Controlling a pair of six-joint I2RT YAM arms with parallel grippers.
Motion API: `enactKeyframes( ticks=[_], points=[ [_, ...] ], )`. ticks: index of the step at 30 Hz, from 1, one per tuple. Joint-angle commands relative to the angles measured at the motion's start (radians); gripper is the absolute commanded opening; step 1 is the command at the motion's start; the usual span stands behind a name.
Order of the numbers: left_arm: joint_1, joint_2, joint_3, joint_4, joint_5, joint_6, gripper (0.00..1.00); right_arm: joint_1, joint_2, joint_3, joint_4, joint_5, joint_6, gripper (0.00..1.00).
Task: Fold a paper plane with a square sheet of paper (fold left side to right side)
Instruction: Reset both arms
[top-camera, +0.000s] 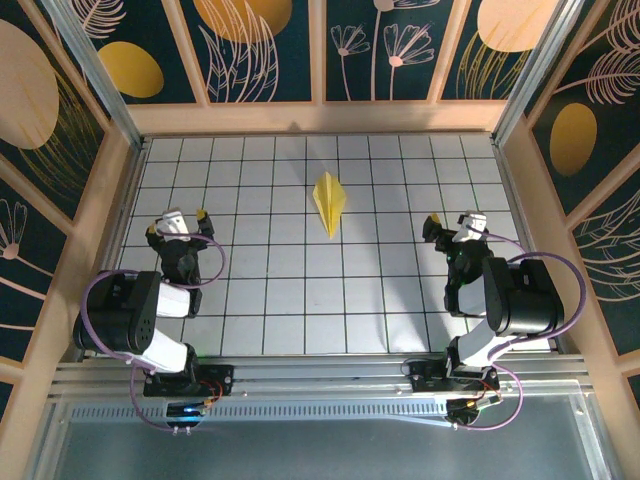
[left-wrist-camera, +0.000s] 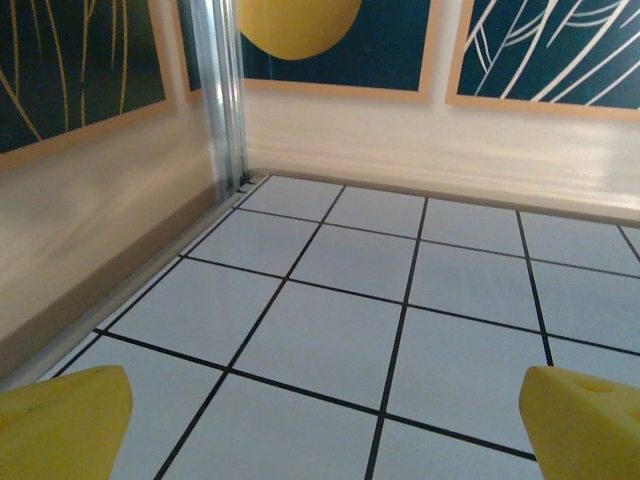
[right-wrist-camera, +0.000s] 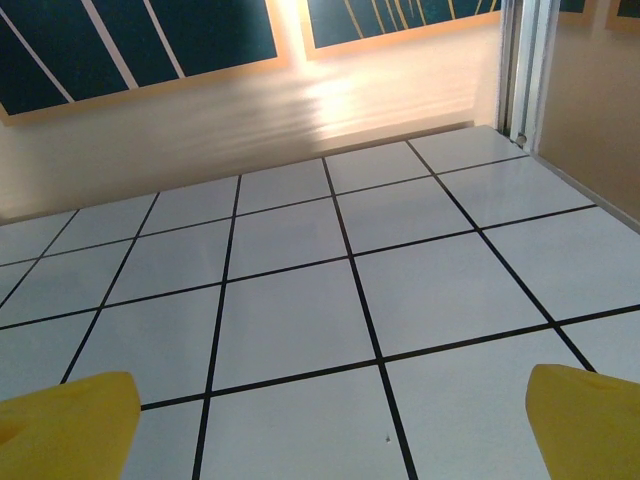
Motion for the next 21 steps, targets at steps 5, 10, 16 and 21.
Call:
enactKeyframes(
  ticks=[5,10,16,21],
  points=[
    [0.004,-0.008,0.006,-0.003,0.029,-0.024,0.99,0.008,-0.006,0.008,0.031,0.025,-0.014,0.99],
    [0.004,-0.007,0.006,-0.003,0.029,-0.023,0.99,0.007,-0.005,0.007,0.032,0.025,-0.014,0.99],
    [0.004,-0.008,0.006,-0.003,0.029,-0.024,0.99,0.009,-0.005,0.016,0.016,0.027,-0.018,0.99],
    [0.004,-0.007,0.006,-0.002,0.029,-0.024,0.99,0.011,-0.004,0.013,0.018,0.028,-0.019,0.99]
  ],
)
